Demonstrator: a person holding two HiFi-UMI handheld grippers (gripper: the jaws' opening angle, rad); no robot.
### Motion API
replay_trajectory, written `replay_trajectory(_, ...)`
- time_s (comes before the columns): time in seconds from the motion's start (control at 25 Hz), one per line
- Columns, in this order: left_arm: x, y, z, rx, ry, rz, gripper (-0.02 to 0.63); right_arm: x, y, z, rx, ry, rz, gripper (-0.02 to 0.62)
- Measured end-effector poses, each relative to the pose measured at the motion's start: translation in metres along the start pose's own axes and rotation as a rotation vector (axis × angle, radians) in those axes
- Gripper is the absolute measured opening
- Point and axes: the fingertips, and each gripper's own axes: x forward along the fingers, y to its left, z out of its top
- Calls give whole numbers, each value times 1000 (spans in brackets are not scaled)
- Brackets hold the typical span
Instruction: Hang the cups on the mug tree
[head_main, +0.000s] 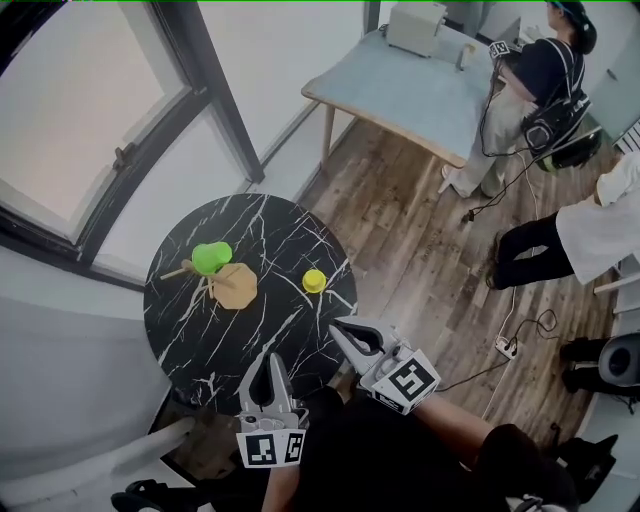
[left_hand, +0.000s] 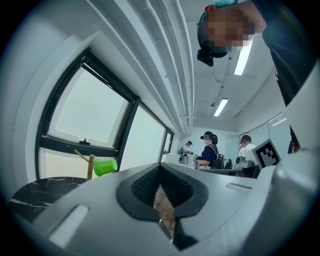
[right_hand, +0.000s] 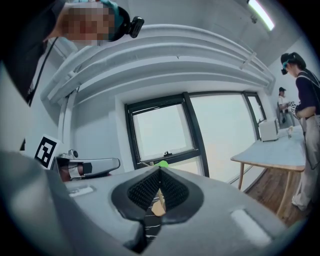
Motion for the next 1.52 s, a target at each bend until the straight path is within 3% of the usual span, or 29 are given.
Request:
replay_trajectory(0.44,24,-53,-33,0,26,58,0,-42,-53,-14,-31,34,37,3)
replay_trajectory(0.72,31,-72,-45,12,57,33,0,-48,-65,-20,-35,45,36,3)
replay_trajectory(1.24,69,-48,-71,-3,102,-20,0,-7,-82,-50,-31,98,11,3)
replay_trajectory(1.52,85,-20,-90,-25,127,-7,0,25,-88,-83,-6,168,12,3)
